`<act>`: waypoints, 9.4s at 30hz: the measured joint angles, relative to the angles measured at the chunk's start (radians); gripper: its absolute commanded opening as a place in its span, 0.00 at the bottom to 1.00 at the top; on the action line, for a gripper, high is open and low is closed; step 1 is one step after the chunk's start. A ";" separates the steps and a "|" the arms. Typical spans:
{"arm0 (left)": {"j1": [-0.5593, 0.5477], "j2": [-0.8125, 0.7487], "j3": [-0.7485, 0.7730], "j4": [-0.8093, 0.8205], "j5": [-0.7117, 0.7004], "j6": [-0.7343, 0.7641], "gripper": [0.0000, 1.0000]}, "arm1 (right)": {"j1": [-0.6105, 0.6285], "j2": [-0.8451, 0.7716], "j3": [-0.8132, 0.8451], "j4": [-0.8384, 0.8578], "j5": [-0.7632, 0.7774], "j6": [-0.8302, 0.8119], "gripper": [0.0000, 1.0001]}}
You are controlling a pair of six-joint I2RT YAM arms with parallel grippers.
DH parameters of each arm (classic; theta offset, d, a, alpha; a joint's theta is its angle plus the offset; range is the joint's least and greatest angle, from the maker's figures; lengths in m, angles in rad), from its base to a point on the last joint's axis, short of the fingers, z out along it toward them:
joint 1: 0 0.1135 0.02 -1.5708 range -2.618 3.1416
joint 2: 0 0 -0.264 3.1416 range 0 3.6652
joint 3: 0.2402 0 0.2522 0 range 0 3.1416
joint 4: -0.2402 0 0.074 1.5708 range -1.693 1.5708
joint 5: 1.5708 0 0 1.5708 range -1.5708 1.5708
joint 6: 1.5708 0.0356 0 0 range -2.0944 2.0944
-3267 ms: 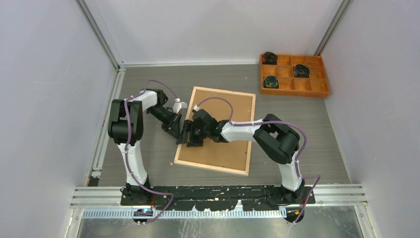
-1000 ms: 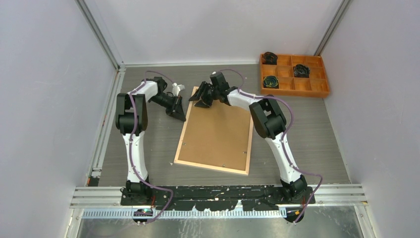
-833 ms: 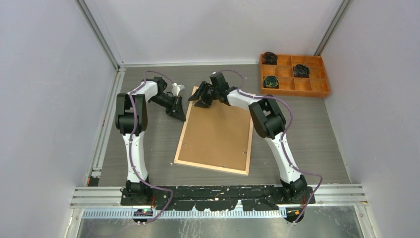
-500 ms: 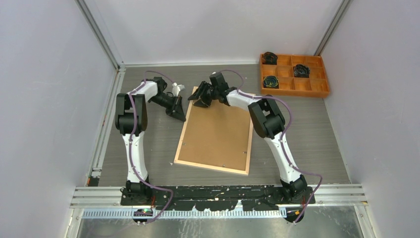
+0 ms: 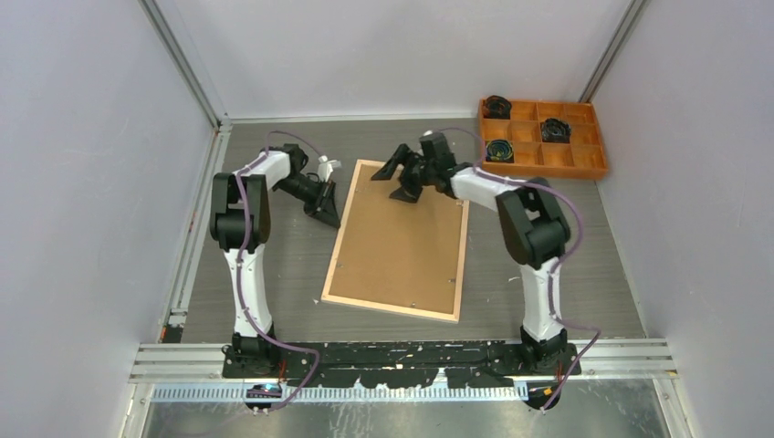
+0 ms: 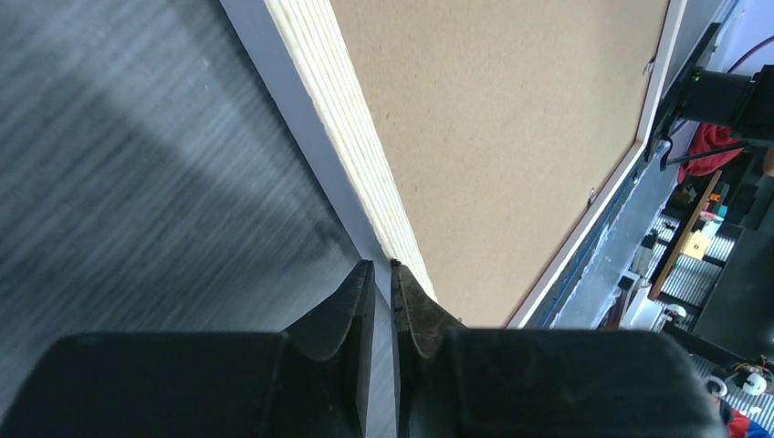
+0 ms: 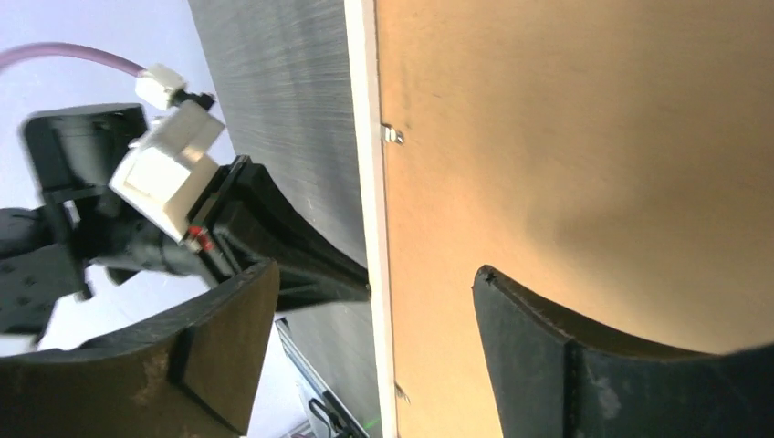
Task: Put the photo into the frame
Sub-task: Install the photo frame at the center of the board, then adjust the photo frame at the center of the board, then install the photo frame at the center of the board.
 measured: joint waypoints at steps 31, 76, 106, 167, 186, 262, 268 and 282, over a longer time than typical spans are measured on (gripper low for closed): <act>-0.177 -0.281 -0.398 0.056 -0.271 0.080 0.14 | -0.223 -0.215 -0.241 -0.182 0.372 -0.170 1.00; 0.175 -0.068 0.023 0.021 -0.366 0.090 0.36 | -0.270 -1.099 -0.820 -0.578 0.298 -0.195 1.00; -0.012 -0.294 -0.360 -0.046 -0.266 0.257 0.34 | -0.486 -0.588 -0.585 -0.327 0.260 -0.227 1.00; 0.052 -0.171 -0.299 -0.067 -0.078 0.148 0.14 | 0.411 -0.058 -0.122 -0.051 0.312 0.278 0.52; 0.056 -0.193 -0.326 -0.039 -0.075 0.147 0.14 | 0.407 -0.014 -0.042 -0.107 0.315 0.274 0.49; 0.057 -0.216 -0.357 -0.009 -0.063 0.174 0.13 | 0.448 -0.031 -0.049 -0.164 0.406 0.353 0.39; 0.058 -0.217 -0.359 -0.007 -0.063 0.177 0.13 | 0.446 -0.009 -0.018 -0.167 0.406 0.355 0.38; 0.059 -0.217 -0.360 -0.006 -0.060 0.180 0.13 | 0.441 -0.007 -0.014 -0.170 0.418 0.354 0.34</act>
